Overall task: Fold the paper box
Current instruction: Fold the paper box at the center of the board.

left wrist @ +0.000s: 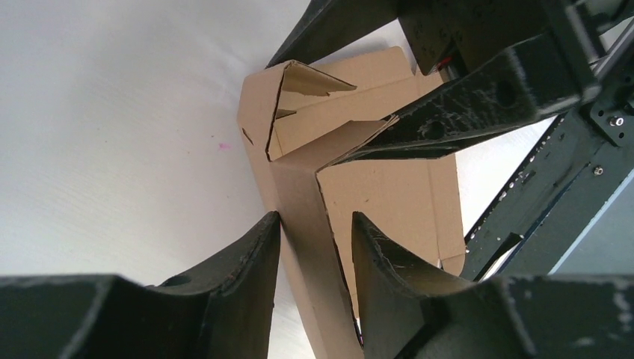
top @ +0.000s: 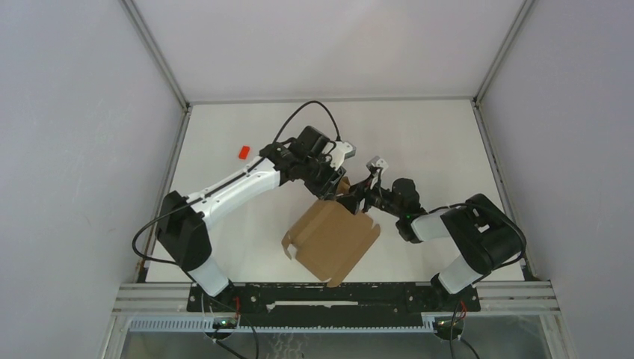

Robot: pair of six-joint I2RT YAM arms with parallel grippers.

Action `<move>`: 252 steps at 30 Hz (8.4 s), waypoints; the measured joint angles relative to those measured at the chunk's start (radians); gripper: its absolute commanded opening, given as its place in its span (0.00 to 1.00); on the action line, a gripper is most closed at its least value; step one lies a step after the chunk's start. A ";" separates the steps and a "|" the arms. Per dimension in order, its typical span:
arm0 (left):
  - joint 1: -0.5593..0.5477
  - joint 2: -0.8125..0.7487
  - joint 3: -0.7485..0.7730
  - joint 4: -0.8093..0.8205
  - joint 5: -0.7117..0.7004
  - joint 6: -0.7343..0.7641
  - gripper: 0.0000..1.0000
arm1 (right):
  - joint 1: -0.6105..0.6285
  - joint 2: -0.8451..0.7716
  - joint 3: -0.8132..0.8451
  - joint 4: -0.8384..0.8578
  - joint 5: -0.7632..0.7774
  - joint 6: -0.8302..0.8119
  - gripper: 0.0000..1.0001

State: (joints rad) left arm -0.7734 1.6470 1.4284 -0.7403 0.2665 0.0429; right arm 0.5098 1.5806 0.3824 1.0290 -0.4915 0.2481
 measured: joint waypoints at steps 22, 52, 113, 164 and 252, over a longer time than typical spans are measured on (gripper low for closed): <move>0.000 0.022 -0.026 0.050 0.007 0.000 0.48 | -0.036 -0.005 0.000 -0.003 -0.013 -0.009 0.31; 0.115 -0.314 -0.272 0.144 0.080 -0.178 0.26 | -0.004 -0.020 0.000 -0.056 0.060 -0.039 0.28; 0.062 -0.270 -0.333 0.172 0.076 -0.220 0.40 | -0.105 -0.378 -0.111 -0.246 -0.024 0.001 0.58; 0.091 -0.452 -0.476 0.304 0.132 -0.351 0.48 | 0.350 -0.109 -0.112 -0.364 0.348 0.383 0.39; 0.163 -0.461 -0.652 0.492 0.159 -0.689 0.32 | 0.322 -0.062 -0.115 -0.285 0.311 0.390 0.39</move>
State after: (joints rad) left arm -0.6109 1.1858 0.7761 -0.2481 0.4252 -0.6464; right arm 0.8318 1.5188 0.2672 0.7437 -0.1810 0.6384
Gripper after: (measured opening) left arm 0.313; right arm 0.393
